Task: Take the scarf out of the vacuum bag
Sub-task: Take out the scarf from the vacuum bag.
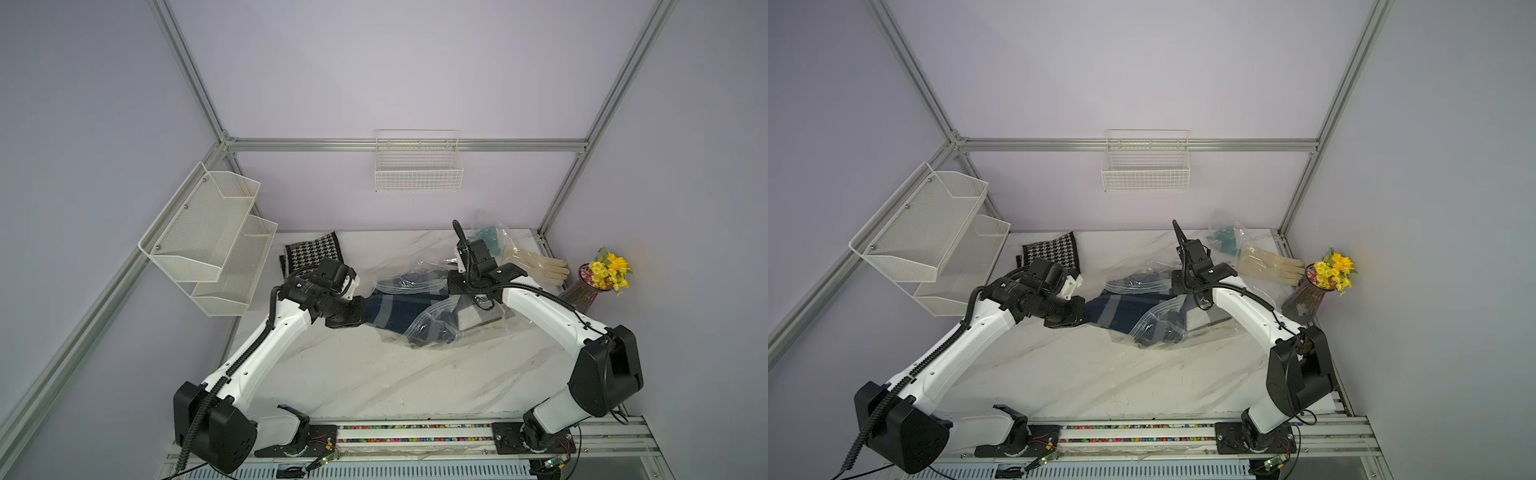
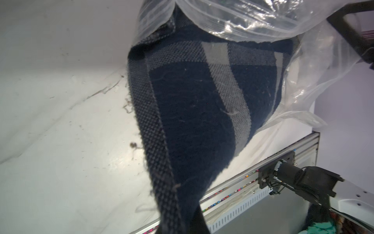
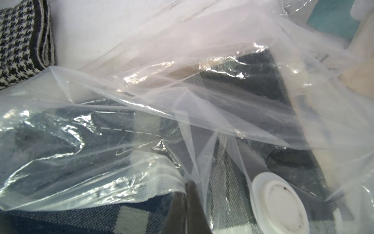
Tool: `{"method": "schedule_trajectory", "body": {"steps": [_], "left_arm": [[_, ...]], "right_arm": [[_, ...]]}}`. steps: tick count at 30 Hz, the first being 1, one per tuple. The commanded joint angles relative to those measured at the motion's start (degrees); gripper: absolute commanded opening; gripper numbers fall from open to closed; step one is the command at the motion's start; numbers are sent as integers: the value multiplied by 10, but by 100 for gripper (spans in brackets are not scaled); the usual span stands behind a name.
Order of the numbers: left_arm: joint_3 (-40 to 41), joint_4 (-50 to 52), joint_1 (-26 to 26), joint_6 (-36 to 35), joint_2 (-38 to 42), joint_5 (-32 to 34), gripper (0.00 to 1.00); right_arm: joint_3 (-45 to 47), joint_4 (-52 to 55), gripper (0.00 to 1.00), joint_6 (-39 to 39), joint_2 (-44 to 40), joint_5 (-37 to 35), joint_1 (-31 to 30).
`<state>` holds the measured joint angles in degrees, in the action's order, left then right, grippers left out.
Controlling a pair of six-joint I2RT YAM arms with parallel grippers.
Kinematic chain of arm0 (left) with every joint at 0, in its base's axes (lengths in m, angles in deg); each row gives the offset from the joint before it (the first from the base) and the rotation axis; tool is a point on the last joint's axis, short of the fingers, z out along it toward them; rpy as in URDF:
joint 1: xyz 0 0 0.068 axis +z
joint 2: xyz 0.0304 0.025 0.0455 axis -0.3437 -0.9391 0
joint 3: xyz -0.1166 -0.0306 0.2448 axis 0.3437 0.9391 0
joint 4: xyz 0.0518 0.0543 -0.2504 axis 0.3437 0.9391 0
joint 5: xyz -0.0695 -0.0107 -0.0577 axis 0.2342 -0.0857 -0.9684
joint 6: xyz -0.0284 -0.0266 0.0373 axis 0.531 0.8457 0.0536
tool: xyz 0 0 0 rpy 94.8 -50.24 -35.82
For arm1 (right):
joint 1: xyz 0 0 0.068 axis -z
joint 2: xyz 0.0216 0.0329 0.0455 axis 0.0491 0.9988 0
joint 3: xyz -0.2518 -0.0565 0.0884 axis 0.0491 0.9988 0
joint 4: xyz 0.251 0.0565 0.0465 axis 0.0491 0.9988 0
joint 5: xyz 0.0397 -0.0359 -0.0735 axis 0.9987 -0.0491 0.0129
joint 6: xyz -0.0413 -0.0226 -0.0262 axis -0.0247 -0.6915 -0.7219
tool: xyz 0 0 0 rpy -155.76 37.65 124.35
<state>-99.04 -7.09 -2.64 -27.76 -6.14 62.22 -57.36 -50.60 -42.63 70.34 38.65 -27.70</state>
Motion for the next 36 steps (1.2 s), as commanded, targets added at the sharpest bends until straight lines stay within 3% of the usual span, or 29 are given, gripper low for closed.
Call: {"method": "schedule_trajectory", "body": {"steps": [1, 13, 19, 30, 36], "left_arm": [[-34, 100, 4, -46, 17, 94, 0], [-60, 194, 39, -41, 30, 240, 0], [-92, 214, 86, -52, 15, 269, 0], [-173, 210, 128, -67, -50, 319, 0], [-229, 213, 129, -85, -125, 414, 0]], "right_arm": [[-13, -13, 0, 9, 5, -13, 9], [-12, -13, 0, 8, -2, -11, 9], [-12, -16, 0, 7, -2, -6, 9], [-4, -20, 0, 5, -14, 4, 8], [1, -23, 0, 5, -18, 12, 8]]}}
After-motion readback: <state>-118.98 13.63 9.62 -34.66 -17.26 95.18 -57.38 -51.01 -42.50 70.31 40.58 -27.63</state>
